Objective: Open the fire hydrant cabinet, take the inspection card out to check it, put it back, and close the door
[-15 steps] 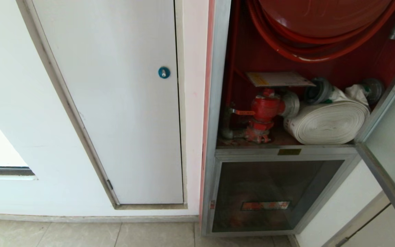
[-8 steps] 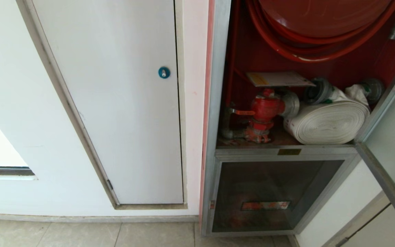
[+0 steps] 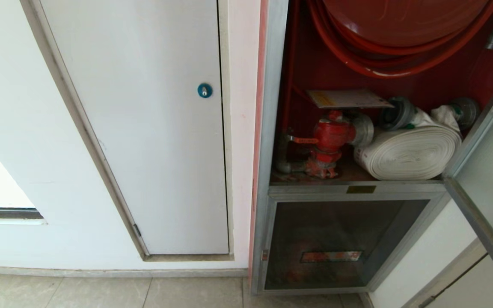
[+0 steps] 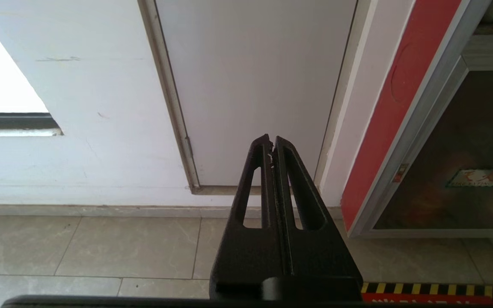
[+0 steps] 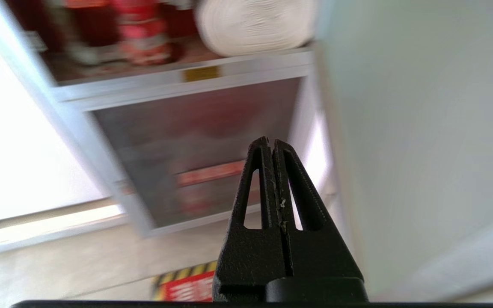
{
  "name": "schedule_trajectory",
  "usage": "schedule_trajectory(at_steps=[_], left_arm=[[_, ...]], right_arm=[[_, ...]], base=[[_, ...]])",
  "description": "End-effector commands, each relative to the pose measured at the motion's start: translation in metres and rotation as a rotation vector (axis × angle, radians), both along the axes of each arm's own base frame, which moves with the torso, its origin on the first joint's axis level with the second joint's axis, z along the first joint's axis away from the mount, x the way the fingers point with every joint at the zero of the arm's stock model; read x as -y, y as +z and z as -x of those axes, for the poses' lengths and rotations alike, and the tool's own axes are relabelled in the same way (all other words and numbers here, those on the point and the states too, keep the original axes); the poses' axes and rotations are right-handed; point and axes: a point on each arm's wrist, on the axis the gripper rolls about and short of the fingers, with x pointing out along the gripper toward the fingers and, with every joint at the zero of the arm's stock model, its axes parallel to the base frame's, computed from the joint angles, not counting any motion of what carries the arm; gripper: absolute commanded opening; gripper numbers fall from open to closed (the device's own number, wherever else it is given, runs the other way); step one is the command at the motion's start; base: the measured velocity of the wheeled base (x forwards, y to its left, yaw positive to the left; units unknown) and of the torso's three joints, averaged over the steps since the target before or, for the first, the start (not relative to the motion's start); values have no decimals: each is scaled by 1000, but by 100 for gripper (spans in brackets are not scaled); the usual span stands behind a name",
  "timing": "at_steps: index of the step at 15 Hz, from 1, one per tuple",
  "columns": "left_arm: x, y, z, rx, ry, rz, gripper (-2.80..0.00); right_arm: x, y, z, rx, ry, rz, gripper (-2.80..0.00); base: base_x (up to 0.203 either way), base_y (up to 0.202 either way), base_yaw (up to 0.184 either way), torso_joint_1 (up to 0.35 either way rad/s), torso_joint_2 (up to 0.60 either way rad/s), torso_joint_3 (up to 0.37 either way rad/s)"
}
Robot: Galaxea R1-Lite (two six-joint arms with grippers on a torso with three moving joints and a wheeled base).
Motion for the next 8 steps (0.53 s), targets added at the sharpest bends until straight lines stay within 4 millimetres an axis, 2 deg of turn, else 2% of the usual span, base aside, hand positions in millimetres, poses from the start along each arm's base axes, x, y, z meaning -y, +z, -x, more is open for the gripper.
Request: schedule_trajectory(at_steps=[1,4,8], left_arm=[[0,0,0,-1,0,0,-280],[0,0,0,-1,0,0,-280],[0,0,0,0,0,0,-280]], right_arm=[[4,2,-6,-21,49,-37,-280],[4,-14,-2,-26,112,-47,-280],[6,-37,-10,-17,211,-54,-280]], base=[[0,0,0,0,0,0],[0,0,0,0,0,0],[0,0,0,0,0,0]])
